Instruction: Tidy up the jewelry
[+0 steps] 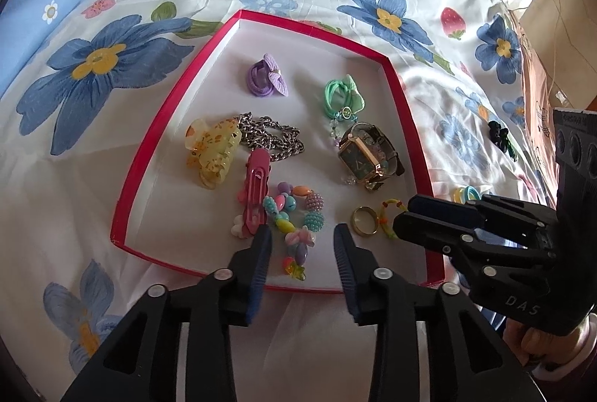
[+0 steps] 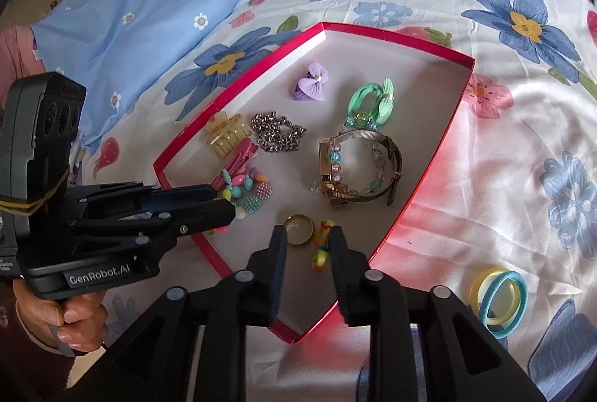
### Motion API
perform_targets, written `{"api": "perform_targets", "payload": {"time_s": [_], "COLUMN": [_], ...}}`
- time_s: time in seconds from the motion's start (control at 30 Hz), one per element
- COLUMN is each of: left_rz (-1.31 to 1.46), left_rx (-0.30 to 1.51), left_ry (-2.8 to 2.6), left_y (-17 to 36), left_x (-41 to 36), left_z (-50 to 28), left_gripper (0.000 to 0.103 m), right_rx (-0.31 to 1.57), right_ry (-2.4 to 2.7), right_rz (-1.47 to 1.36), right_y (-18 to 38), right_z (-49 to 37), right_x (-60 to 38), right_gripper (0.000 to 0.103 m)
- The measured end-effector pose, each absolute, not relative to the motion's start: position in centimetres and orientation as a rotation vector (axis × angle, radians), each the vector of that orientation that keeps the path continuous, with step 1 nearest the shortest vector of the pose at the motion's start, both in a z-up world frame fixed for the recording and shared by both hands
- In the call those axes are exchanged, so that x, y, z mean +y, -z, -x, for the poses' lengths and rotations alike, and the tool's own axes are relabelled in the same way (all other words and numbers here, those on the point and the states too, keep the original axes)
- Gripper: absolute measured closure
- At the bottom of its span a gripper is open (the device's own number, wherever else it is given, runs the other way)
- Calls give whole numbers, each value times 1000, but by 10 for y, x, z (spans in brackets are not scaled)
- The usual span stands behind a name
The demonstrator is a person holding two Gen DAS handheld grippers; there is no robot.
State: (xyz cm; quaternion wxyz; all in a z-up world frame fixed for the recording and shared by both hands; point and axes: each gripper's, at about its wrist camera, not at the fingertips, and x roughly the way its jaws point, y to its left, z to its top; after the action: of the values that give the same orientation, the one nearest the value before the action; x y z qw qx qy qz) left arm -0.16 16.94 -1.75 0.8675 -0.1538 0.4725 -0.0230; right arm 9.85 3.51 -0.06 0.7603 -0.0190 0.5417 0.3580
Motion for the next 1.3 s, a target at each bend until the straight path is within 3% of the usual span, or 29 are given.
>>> {"api": "perform_targets", "payload": {"time_s": [0.13,0.27,0.4,0.6,0.7,0.83,1.17,1.3], "left_rz": [321,332,353,392,387,319,189,168], "left_rx": [976,942,901,831,814,806,719,619], "left_ry": [38,15,-15,-79,-109,-162,-146,-124], "left_y": [10,0,-8,-12,-11,-9,-40,-78], "left_x": [169,173,175,177,175,165,132,137], "left_z": [9,22,38,65,79,96,135,148], "left_gripper": [53,30,18,8,8,7,7,1], "right_rx": [1144,1105,1065,997,948,890,865,797], "right_ry": [-768,-754,-745,-740,-730,-715,-708,-725], "right_rz": [5,-38,-87,-164,-166,-152,-40,7], "right_y": [-7,-15,-19,-23,-28,-35,-51,-86], "right_z": [-100,-103,-102,-89,-77,-60,-36,-36], "right_x": [26,16,4,-15,-22,-30,-35,-39], "right_gripper": [66,60,46,30,28,17,11,5]}}
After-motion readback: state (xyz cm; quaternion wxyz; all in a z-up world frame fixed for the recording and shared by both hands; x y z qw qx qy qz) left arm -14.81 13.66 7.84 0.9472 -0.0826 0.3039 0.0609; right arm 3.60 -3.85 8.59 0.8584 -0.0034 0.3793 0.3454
